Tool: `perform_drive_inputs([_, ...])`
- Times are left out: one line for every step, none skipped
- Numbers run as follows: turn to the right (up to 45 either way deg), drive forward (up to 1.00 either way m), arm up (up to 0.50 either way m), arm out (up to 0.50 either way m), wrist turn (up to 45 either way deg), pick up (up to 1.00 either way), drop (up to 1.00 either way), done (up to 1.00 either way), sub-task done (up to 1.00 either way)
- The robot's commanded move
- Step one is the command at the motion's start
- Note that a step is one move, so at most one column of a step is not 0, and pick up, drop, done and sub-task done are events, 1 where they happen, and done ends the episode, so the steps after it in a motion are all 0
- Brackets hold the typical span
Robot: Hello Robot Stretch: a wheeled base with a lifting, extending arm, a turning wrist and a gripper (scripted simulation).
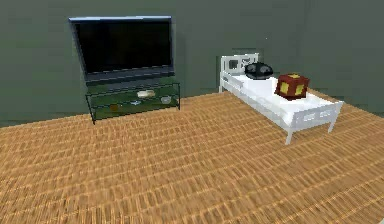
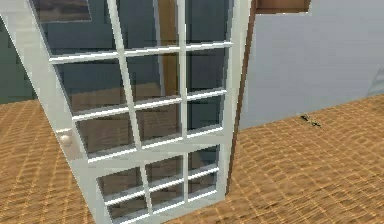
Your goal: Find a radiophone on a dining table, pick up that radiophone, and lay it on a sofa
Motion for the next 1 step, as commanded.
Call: perform_drive_inputs([0.0, 0.4, 0.0, 0.0, 0.0, 0.0, 0.0, 0.0, 0.0])
